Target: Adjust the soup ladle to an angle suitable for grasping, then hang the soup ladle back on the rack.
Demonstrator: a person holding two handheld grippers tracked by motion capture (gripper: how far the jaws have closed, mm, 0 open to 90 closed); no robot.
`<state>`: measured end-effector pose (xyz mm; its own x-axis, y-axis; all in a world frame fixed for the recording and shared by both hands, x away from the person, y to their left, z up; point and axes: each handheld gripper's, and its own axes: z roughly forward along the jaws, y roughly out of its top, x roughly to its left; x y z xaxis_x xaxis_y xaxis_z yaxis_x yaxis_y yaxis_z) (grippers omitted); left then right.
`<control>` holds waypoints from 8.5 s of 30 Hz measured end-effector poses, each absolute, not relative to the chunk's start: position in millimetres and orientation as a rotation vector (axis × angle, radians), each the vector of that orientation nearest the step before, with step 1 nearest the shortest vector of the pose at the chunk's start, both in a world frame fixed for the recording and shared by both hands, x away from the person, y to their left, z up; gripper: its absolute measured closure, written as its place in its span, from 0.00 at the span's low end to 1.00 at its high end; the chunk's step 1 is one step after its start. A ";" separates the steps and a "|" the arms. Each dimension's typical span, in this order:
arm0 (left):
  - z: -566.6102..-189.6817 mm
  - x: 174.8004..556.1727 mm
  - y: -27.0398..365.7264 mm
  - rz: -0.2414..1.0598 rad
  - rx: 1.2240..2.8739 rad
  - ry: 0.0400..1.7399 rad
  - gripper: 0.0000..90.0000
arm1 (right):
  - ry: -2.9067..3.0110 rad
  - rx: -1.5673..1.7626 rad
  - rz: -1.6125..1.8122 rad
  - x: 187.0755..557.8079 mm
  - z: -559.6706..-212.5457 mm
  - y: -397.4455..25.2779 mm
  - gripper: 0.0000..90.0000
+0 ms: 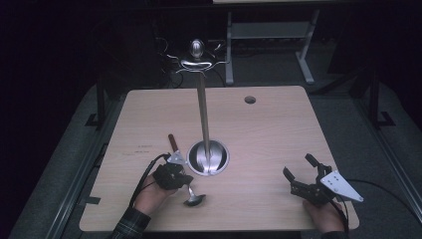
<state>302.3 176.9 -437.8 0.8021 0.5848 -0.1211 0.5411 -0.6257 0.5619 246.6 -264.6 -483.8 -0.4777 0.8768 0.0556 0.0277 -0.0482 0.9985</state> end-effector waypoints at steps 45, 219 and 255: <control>-442.4 276.3 204.5 0.078 2.494 0.850 1.00 | 1.554 0.982 1.604 246.6 -483.8 -264.6 0.09; -436.9 383.9 191.1 0.145 2.539 1.241 0.73 | 1.562 0.974 1.610 247.2 -483.9 -264.8 0.09; -410.7 377.6 219.7 0.186 2.365 1.188 0.82 | 1.564 0.973 1.612 247.3 -483.9 -265.1 0.09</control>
<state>377.6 219.7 -410.7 0.6132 0.7846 -0.0920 0.7187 -0.5057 0.4773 247.3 -265.1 -483.9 -0.4894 0.8704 0.0543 0.0279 -0.0466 0.9985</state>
